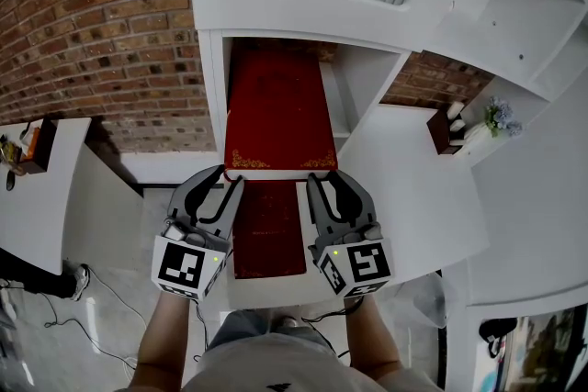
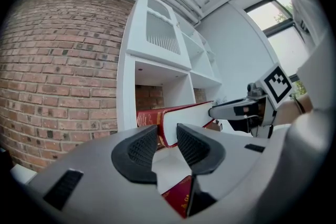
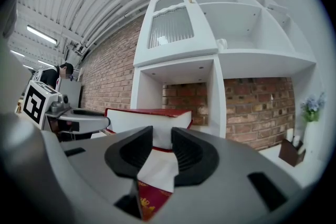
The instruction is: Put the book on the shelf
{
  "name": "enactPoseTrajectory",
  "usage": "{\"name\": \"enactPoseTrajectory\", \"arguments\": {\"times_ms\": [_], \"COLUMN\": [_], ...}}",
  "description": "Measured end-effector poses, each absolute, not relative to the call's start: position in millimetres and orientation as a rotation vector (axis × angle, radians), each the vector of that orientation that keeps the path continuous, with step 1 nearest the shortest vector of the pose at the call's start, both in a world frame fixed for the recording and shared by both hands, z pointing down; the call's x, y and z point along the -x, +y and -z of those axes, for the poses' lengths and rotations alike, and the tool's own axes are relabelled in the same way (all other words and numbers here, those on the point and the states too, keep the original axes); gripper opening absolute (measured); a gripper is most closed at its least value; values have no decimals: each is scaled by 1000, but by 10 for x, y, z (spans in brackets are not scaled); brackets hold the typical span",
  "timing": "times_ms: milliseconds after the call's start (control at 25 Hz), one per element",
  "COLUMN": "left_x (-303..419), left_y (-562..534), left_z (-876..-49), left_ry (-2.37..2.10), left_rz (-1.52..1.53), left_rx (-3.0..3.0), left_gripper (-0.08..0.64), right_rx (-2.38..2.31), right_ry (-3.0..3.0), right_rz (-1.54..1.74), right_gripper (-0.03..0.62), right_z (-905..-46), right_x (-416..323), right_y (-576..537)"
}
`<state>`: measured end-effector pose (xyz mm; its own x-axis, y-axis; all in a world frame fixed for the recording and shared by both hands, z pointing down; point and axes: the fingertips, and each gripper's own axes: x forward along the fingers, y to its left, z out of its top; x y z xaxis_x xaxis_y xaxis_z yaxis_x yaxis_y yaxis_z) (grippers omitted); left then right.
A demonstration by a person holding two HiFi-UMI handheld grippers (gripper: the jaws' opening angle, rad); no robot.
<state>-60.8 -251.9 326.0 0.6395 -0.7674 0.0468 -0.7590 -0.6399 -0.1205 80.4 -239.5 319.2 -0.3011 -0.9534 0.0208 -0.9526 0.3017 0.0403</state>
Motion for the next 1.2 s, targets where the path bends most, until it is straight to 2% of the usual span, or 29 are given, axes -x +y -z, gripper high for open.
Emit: {"name": "enactPoseTrajectory", "arguments": {"times_ms": [1200], "left_x": [540], "left_y": [-3044], "left_z": [-3216], "left_ry": [1314], "left_rz": [82], "left_rx": [2729], "left_gripper": [124], "right_rx": [-1850], "right_ry": [-2490], "right_rz": [9], "right_gripper": [123], "right_z": [-3206], "right_x": [-867], "right_y": [-2920]}}
